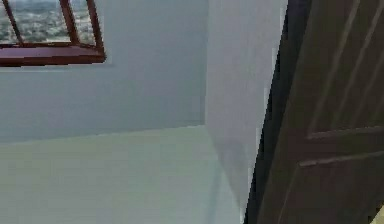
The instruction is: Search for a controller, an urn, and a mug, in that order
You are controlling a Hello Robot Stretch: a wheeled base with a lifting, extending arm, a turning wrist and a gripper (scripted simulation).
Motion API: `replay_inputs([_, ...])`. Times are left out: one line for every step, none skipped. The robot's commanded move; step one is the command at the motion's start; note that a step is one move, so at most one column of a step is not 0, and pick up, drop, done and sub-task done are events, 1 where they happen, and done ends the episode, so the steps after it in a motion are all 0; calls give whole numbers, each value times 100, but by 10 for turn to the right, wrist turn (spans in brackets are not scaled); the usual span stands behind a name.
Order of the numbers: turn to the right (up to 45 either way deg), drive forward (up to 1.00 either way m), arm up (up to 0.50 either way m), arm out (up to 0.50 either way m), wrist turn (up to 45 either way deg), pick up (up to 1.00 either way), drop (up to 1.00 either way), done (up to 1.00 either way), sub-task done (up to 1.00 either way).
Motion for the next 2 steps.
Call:
replay_inputs([0, 25, 0, 0, 0, 0, 0, 0, 0])
replay_inputs([450, 0, 0, 0, 0, 0, 0, 0, 0])
